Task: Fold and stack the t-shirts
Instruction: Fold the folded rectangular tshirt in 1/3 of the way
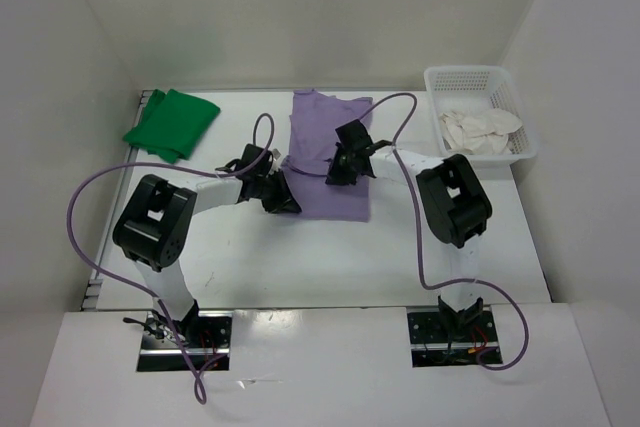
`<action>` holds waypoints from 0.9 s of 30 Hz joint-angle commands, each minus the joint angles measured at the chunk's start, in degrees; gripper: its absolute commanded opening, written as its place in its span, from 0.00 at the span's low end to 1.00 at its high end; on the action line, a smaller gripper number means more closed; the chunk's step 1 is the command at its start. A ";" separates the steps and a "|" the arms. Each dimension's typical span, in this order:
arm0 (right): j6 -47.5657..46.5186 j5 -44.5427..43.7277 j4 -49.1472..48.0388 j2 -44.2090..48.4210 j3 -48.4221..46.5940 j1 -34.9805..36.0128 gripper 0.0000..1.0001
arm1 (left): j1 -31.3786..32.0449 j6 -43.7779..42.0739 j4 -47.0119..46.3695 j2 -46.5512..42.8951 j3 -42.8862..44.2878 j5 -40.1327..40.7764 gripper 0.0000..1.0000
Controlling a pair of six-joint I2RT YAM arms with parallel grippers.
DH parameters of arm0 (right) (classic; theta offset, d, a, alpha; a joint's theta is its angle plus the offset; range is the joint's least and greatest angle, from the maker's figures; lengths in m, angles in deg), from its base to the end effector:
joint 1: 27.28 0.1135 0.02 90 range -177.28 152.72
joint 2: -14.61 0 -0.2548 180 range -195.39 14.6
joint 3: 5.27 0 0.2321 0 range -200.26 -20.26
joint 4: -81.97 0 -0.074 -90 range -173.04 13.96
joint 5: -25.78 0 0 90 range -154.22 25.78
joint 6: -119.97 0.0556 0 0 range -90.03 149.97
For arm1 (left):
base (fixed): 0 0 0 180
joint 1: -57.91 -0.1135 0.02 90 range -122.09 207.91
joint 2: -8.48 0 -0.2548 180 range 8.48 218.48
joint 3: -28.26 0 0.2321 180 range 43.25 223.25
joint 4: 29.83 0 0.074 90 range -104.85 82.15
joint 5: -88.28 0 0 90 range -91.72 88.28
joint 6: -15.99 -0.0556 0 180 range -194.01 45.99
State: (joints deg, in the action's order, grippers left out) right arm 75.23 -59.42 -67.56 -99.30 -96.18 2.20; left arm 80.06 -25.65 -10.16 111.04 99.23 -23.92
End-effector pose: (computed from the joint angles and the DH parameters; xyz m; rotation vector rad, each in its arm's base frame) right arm 0.3581 0.2078 0.1518 0.3234 2.5977 0.6115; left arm 0.3178 -0.1520 0.1427 -0.4218 2.6160 -0.9600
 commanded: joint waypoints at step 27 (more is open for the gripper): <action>2.11 -2.25 -0.98 12.43 0.47 -6.80 0.02 | -5.89 -1.78 6.13 -12.74 -6.30 2.43 0.32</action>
State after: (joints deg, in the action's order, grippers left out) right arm 74.24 -61.54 -66.81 -98.69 -103.70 -5.04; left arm 76.87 -27.42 -5.24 100.01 96.57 -19.46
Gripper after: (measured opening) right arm 0.021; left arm 0.334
